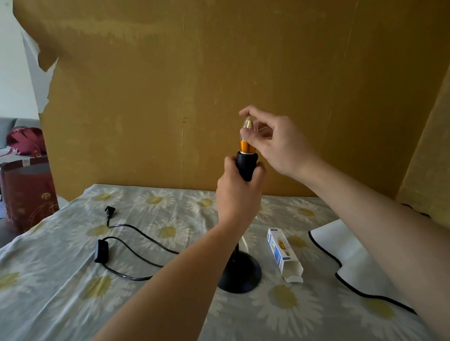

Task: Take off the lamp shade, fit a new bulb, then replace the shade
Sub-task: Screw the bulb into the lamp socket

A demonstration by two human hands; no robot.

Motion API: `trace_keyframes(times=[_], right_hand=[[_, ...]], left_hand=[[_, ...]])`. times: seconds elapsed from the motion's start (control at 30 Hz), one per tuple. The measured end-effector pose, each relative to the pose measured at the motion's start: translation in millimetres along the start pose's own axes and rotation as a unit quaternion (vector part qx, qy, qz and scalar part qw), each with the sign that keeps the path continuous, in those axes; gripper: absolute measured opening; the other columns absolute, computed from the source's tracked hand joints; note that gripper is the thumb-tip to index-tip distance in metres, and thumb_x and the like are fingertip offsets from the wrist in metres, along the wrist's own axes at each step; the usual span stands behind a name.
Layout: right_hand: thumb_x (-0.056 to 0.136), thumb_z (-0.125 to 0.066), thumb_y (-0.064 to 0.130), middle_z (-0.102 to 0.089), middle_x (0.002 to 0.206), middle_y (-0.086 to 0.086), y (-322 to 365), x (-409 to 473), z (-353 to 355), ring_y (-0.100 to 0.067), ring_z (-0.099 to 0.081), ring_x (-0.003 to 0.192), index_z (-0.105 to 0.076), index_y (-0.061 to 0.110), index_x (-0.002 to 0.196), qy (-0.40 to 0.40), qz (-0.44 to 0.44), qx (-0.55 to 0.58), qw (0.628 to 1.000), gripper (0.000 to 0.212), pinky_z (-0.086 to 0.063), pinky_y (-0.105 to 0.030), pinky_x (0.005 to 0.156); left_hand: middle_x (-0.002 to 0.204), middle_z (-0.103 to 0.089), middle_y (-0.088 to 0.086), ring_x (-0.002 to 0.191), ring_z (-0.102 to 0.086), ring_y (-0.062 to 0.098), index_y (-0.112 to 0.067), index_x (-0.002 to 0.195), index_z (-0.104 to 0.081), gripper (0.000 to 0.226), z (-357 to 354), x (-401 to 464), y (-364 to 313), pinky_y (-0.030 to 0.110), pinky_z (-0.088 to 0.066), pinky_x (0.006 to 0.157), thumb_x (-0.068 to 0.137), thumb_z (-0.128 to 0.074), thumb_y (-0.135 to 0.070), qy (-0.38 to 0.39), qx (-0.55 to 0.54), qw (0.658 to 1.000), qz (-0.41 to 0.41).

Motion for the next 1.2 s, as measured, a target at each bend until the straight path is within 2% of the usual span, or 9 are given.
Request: trace_keyframes(times=[0.2,0.4,0.47,0.6,0.77,0.87,1.07,1.13,1.2], right_hand=[[0.102,-0.055,0.047,-0.063,0.1,-0.011,0.7,-1.1,-3.0,-0.022,-0.062,0.094,-0.063,0.03,0.128,-0.022,-0.001,-0.031,0.999,0.033,-0.051,-0.042,0.093],[0.109,-0.038,0.013,-0.053,0.148,0.0,-2.6,-1.1,-8.5,-0.016,-0.052,0.134,-0.041,0.025,0.153,0.051,-0.022,-0.005,0.998,0.046,-0.038,-0.035,0.116],[0.109,-0.038,0.014,-0.06,0.14,0.0,-2.7,-1.8,-6.9,-0.015,-0.059,0.124,-0.04,0.026,0.153,0.052,-0.02,-0.019,0.998,0.046,-0.044,-0.032,0.109],[0.105,-0.051,0.021,-0.061,0.092,0.004,-2.4,-1.9,-3.6,-0.01,-0.061,0.079,-0.052,0.026,0.139,0.012,0.009,-0.053,0.998,0.034,-0.049,-0.031,0.078],[0.096,-0.065,0.043,-0.063,0.101,-0.004,-0.1,-1.5,-0.2,-0.023,-0.066,0.094,-0.058,0.028,0.135,-0.016,0.017,-0.092,0.995,0.042,-0.053,-0.042,0.09],[0.101,-0.055,0.049,-0.062,0.099,-0.004,1.4,-3.1,-1.2,-0.02,-0.061,0.093,-0.057,0.028,0.14,-0.031,0.025,-0.12,0.992,0.044,-0.051,-0.039,0.088],[0.111,-0.036,0.021,-0.056,0.147,0.0,2.1,-5.2,-4.7,-0.018,-0.053,0.133,-0.04,0.019,0.155,0.005,0.021,-0.101,0.995,0.044,-0.041,-0.025,0.106],[0.11,-0.037,0.016,-0.058,0.144,-0.001,2.0,-4.0,-5.2,-0.019,-0.055,0.129,-0.039,0.017,0.154,0.015,0.027,-0.114,0.993,0.044,-0.04,-0.022,0.096],[0.109,-0.042,0.017,-0.063,0.119,0.002,2.5,-3.3,-5.0,-0.02,-0.059,0.107,-0.046,0.018,0.148,0.007,0.036,-0.116,0.993,0.039,-0.04,-0.023,0.082]], left_hand=[[0.068,-0.059,-0.007,0.051,-0.049,0.008,-0.021,0.089,-0.047,0.03,0.2,-0.1,1.2,0.029,-0.04,0.05,0.087,-0.065,-0.045,0.001,0.001,1.0,0.001],[0.067,-0.058,-0.008,0.048,-0.046,0.006,-0.02,0.089,-0.047,0.032,0.6,0.6,2.0,0.029,-0.04,0.049,0.088,-0.067,-0.045,0.005,-0.007,1.0,0.0],[0.068,-0.058,-0.009,0.049,-0.047,0.004,-0.02,0.089,-0.047,0.032,0.7,0.3,1.7,0.029,-0.04,0.049,0.088,-0.067,-0.046,0.004,-0.005,1.0,-0.001],[0.069,-0.06,-0.007,0.049,-0.049,0.004,-0.022,0.09,-0.048,0.03,0.8,-0.2,1.3,0.029,-0.04,0.049,0.087,-0.065,-0.046,0.007,-0.008,1.0,0.0],[0.069,-0.061,-0.007,0.051,-0.05,0.007,-0.021,0.091,-0.048,0.03,1.0,0.0,0.4,0.028,-0.04,0.05,0.087,-0.065,-0.046,0.004,-0.002,1.0,0.001],[0.069,-0.06,-0.007,0.052,-0.05,0.009,-0.02,0.09,-0.047,0.031,1.0,-0.2,1.3,0.029,-0.041,0.05,0.087,-0.065,-0.046,0.005,-0.001,1.0,-0.002],[0.066,-0.056,-0.01,0.049,-0.049,0.002,-0.022,0.087,-0.046,0.032,1.4,-0.4,1.1,0.026,-0.038,0.048,0.088,-0.066,-0.046,0.008,-0.004,1.0,-0.007],[0.065,-0.056,-0.01,0.049,-0.05,0.001,-0.023,0.087,-0.045,0.032,1.7,-0.4,0.9,0.025,-0.037,0.048,0.088,-0.066,-0.047,0.007,-0.003,1.0,-0.008],[0.066,-0.057,-0.009,0.049,-0.05,0.002,-0.023,0.088,-0.046,0.032,2.1,-0.2,1.1,0.027,-0.038,0.048,0.088,-0.066,-0.048,0.007,-0.002,1.0,-0.007]])
Point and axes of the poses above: each hand's wrist, its own x-axis towards the middle knuckle, its own z-axis out of the back of the hand, y = z × x, the point moved 3 cm from there along x, towards the middle knuckle
